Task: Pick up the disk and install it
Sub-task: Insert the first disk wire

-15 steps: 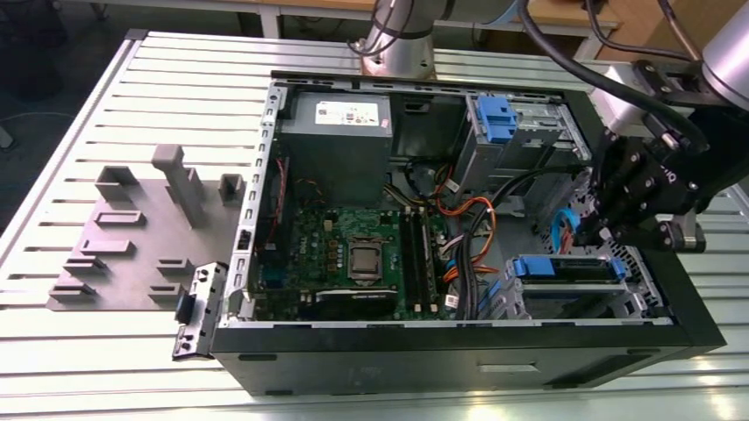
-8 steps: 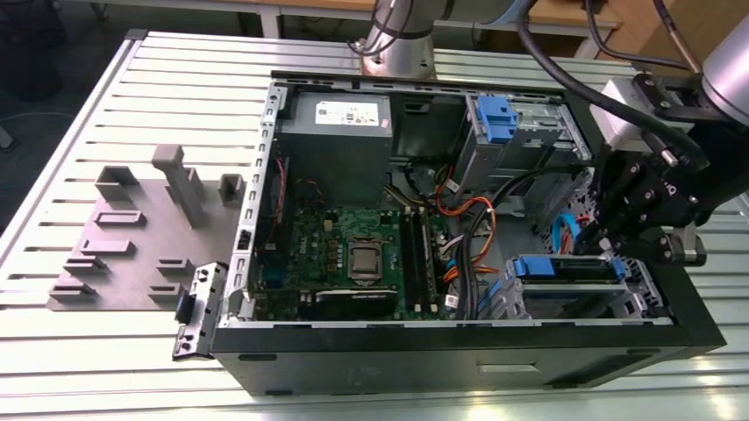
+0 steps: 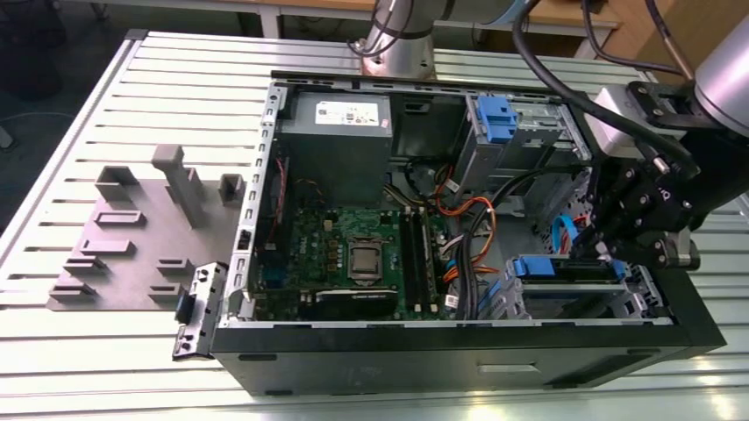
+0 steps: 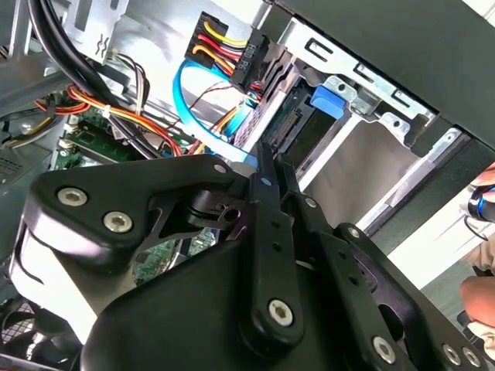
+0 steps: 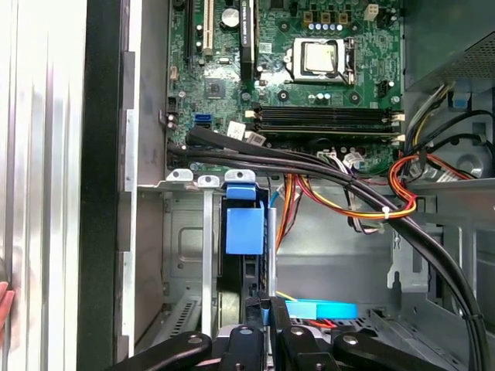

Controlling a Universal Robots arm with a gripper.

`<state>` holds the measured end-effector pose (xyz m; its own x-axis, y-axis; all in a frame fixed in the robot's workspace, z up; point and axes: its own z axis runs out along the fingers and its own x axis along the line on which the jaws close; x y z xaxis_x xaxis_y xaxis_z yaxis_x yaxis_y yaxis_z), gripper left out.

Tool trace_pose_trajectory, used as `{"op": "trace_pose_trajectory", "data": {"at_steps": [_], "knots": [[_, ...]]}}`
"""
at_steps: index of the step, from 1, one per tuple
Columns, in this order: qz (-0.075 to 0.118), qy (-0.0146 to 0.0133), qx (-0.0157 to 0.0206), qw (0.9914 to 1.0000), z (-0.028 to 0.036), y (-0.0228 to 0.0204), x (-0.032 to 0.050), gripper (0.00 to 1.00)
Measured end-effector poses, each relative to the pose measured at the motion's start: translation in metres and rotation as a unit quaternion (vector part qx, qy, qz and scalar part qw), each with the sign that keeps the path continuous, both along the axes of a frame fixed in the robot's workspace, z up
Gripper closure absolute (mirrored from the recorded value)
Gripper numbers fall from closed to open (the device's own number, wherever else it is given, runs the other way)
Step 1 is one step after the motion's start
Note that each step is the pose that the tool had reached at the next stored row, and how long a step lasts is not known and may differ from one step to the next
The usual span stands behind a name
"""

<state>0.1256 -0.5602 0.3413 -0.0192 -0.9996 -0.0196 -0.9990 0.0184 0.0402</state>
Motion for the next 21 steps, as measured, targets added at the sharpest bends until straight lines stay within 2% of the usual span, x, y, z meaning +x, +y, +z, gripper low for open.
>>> {"op": "trace_pose_trajectory", "data": {"at_steps": [21], "knots": [[0.000,0.0000,0.0001,1.00000,-0.0037,-0.0039,0.0005,0.84]]}}
